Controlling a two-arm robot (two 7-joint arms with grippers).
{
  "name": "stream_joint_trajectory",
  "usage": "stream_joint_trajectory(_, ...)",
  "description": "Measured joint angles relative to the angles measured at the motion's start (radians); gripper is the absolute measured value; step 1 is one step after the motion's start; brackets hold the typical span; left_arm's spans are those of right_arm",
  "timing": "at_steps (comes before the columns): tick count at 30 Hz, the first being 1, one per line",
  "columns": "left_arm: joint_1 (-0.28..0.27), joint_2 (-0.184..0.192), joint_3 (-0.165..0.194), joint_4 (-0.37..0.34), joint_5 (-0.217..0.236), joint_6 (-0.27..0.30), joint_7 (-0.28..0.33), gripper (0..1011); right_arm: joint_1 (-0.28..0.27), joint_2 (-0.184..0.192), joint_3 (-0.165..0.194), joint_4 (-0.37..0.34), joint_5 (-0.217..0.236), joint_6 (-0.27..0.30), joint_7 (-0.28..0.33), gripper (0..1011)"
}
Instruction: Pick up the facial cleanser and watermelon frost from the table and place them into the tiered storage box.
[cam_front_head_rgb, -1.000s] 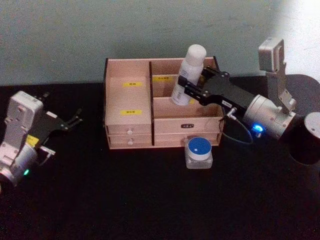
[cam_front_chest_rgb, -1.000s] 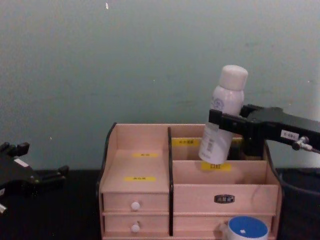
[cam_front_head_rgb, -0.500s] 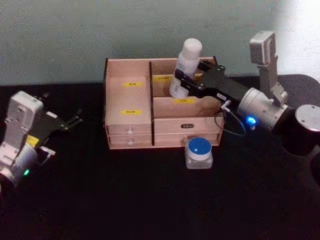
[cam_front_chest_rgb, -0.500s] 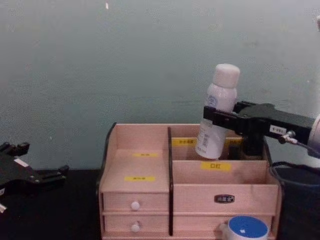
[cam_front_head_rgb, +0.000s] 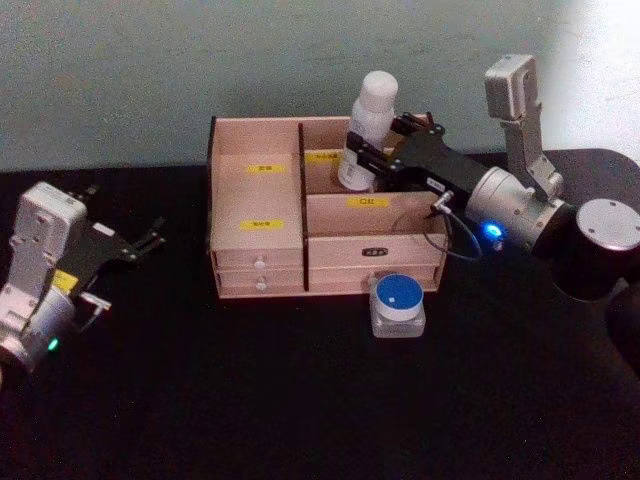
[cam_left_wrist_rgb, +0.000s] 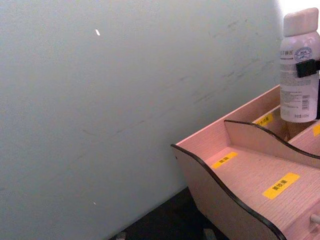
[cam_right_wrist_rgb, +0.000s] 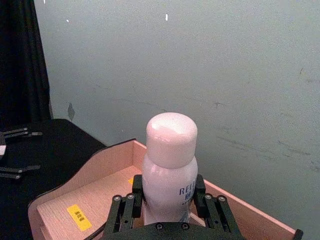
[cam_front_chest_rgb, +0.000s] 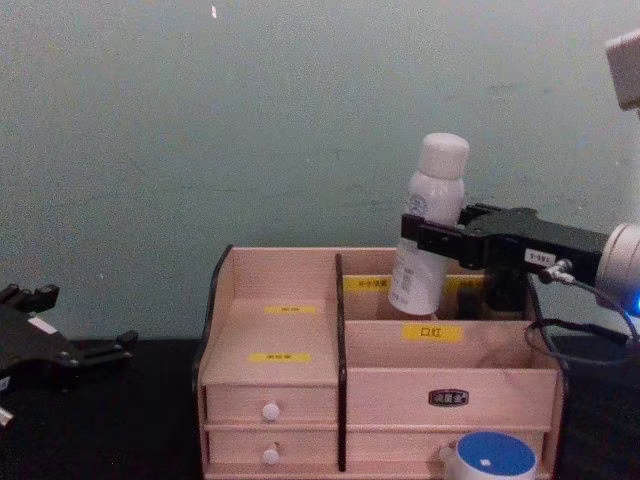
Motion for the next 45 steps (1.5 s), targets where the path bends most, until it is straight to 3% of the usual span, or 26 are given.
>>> stream_joint_trajectory(45,0.0,0.0,0.0,0.0,0.0,0.0,0.0,1001,0.08,-0.075,-0.007,0.159,-0.051,-0.023,0.026,593)
